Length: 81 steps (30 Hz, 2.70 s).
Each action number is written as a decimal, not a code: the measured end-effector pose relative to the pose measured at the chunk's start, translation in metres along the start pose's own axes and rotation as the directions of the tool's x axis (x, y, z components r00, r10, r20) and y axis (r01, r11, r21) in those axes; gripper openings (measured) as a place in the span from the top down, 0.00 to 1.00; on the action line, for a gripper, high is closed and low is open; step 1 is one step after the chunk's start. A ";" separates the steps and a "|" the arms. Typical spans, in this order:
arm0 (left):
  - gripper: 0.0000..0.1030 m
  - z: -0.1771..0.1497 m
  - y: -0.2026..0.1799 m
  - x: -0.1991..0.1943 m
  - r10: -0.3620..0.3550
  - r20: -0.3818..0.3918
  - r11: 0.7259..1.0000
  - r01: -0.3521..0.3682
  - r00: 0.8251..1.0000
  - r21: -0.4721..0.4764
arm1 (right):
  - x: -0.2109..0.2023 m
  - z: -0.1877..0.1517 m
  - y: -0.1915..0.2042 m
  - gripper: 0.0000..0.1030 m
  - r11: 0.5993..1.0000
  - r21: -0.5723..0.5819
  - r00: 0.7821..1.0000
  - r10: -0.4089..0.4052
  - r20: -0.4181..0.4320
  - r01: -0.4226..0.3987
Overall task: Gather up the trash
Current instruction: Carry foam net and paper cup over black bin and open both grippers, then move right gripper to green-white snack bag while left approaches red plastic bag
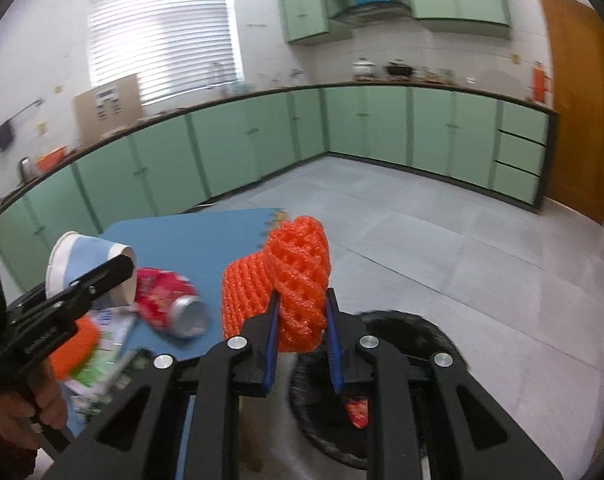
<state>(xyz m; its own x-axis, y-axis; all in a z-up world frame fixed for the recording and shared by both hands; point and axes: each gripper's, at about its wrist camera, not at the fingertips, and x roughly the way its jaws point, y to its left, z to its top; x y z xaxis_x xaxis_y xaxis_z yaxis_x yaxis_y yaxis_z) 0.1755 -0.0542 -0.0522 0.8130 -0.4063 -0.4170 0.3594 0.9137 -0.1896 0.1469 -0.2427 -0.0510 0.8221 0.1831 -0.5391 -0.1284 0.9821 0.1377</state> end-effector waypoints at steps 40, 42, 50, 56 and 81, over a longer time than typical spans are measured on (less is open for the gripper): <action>0.23 -0.004 -0.044 0.068 -0.017 -0.088 0.999 0.020 0.996 0.036 | 0.006 -0.022 -0.091 0.09 0.962 0.154 0.974 -0.228 0.008 0.224; 0.20 -0.004 -0.034 0.048 0.012 -0.073 0.999 -0.009 0.997 0.040 | -0.002 -0.020 -0.078 0.06 0.967 0.161 0.978 -0.206 0.029 0.199; 0.19 -0.017 0.029 -0.040 0.202 -0.017 0.979 -0.202 0.979 0.008 | -0.016 -0.020 -0.007 0.06 0.986 0.133 0.991 -0.115 0.068 0.105; 0.19 -0.034 0.075 -0.091 0.349 -0.009 0.937 -0.349 0.937 -0.034 | -0.011 -0.033 0.067 0.06 0.998 0.054 0.997 -0.046 0.058 0.043; 0.19 -0.091 0.163 -0.155 0.502 -0.085 0.850 -0.509 0.861 -0.132 | 0.057 -0.099 0.198 0.19 0.999 -0.013 0.985 -0.050 -0.167 0.048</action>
<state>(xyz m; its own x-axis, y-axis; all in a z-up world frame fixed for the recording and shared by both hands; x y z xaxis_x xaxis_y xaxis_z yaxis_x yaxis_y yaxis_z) 0.0666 0.1572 -0.0998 0.8411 0.1087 -0.5298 -0.1690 0.9834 -0.0666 0.1138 -0.0334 -0.1368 0.7236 0.1386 -0.6762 -0.0959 0.9903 0.1005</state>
